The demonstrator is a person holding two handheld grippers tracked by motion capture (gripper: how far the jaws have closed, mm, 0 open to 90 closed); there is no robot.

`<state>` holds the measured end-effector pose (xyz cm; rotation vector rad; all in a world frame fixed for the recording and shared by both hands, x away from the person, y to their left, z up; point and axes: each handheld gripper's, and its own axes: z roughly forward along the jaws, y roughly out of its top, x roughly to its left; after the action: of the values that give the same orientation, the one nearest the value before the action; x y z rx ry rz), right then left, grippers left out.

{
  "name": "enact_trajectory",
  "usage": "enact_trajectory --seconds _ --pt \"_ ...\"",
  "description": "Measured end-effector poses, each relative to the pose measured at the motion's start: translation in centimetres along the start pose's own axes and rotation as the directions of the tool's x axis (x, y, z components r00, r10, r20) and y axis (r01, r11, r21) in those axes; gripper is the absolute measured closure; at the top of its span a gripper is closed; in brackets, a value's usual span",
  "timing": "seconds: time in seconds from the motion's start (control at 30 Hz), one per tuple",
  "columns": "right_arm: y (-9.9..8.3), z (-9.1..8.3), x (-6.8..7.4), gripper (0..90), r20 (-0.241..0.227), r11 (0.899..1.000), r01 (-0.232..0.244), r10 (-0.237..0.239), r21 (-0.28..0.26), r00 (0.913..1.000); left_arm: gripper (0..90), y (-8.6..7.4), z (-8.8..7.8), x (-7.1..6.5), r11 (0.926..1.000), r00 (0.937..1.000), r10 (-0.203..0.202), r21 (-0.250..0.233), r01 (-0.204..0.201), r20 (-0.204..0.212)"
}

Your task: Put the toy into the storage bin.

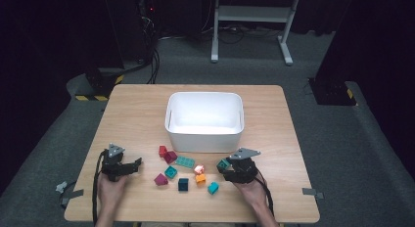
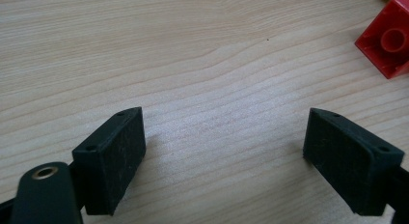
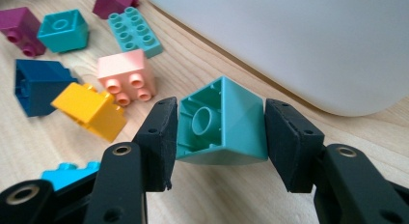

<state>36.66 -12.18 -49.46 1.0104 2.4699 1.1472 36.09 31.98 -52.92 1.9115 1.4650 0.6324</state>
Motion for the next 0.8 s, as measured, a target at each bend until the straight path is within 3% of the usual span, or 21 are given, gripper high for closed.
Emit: enact_trajectory --seconds 0.8 --pt "1.8 -3.3 -0.4 47.8 -0.013 0.998 0.024 -0.025 -0.058 0.9996 15.3 0.0 0.0 0.0 1.0 1.0 -0.001 0.0 0.001 -0.001"
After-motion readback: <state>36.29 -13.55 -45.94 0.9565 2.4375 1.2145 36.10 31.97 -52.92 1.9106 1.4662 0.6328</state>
